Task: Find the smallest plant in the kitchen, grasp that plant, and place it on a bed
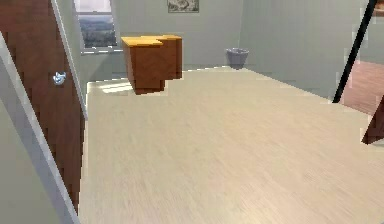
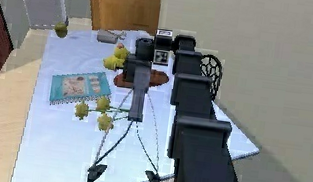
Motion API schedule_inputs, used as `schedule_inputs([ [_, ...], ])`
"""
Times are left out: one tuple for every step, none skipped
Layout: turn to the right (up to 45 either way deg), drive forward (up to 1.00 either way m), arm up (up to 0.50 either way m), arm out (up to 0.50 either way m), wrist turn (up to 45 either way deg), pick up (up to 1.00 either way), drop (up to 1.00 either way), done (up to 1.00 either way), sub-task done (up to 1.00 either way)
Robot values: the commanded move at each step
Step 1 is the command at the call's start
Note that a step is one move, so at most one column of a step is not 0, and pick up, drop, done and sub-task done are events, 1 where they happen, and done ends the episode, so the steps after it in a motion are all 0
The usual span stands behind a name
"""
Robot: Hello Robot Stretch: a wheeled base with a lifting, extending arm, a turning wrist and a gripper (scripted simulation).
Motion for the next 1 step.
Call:
schedule_inputs([
  [0.0,0.00,0.00,0.00,45.0,0.00,0.00,0.00,0.00],
])
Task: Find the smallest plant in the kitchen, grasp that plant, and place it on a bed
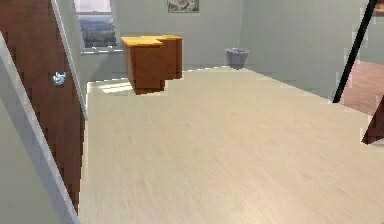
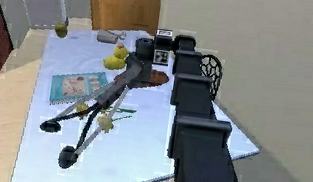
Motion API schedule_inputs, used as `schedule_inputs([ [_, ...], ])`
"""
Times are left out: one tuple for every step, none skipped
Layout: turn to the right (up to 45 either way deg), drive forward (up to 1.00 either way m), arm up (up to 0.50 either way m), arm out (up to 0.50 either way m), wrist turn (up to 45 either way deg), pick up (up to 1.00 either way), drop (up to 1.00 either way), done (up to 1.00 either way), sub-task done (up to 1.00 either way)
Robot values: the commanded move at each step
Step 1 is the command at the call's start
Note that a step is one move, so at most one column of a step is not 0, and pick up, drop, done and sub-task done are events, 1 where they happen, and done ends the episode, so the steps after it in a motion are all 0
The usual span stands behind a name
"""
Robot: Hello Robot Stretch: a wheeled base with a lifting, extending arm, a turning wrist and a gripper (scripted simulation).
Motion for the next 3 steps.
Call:
schedule_inputs([
  [0.0,0.00,0.00,0.00,45.0,0.00,0.00,0.00,0.00],
  [0.0,0.00,0.00,0.00,45.0,0.00,0.00,0.00,0.00],
  [0.0,0.00,0.00,0.00,30.0,0.00,0.00,0.00,0.00],
])
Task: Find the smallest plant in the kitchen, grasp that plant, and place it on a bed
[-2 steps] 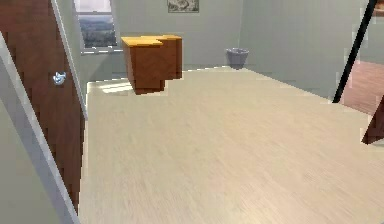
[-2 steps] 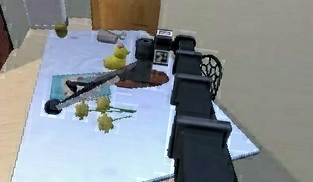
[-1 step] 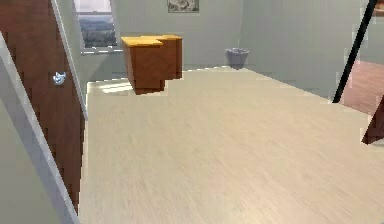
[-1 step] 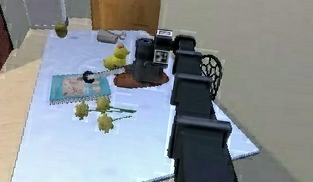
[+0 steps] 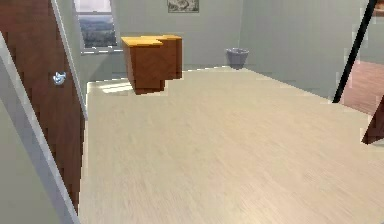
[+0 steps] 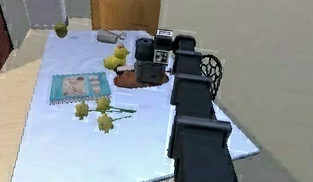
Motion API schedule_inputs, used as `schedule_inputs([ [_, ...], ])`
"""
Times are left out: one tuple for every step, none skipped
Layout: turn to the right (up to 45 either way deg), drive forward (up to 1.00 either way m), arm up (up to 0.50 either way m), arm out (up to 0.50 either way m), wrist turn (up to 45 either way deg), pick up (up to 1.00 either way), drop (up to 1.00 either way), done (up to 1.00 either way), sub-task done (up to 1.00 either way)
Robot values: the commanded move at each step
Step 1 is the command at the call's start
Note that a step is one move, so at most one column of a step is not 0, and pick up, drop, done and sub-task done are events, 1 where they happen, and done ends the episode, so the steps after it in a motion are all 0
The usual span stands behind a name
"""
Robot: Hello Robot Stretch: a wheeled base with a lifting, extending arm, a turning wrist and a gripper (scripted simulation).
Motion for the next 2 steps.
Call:
schedule_inputs([
  [0.0,0.00,0.00,0.02,0.0,0.00,0.00,0.00,0.00],
  [0.0,0.00,-0.18,0.00,0.0,0.00,0.00,0.00,0.00],
])
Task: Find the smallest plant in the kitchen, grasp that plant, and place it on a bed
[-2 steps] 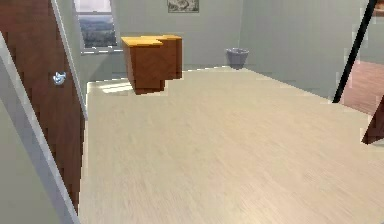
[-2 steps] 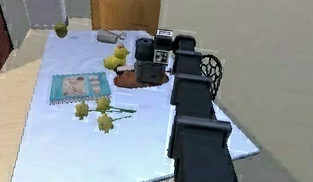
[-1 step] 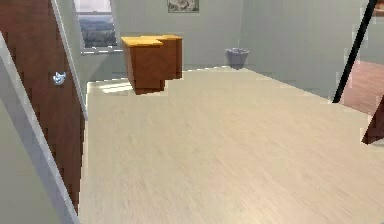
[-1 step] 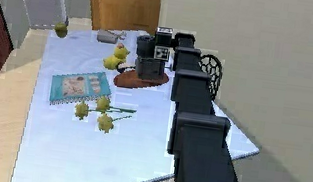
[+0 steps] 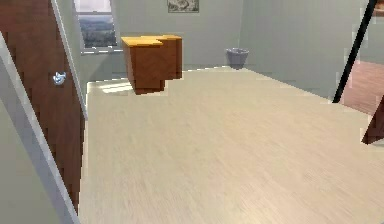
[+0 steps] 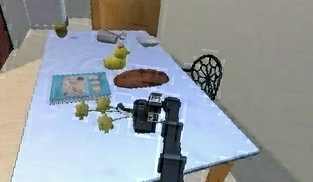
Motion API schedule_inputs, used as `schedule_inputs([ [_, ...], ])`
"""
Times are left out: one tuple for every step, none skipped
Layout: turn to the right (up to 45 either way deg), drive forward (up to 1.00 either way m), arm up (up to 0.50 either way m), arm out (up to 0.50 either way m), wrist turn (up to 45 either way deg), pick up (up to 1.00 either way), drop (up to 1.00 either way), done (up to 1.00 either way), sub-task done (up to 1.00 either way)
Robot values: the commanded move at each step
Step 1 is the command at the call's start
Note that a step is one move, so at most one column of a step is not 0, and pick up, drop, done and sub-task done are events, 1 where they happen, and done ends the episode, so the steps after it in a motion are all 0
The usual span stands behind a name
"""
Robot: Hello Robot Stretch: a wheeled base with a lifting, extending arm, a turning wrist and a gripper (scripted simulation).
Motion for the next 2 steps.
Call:
schedule_inputs([
  [0.0,0.00,0.00,0.00,0.0,1.00,0.00,0.00,0.00],
  [0.0,0.00,0.10,0.00,0.0,0.00,0.00,0.00,0.00],
])
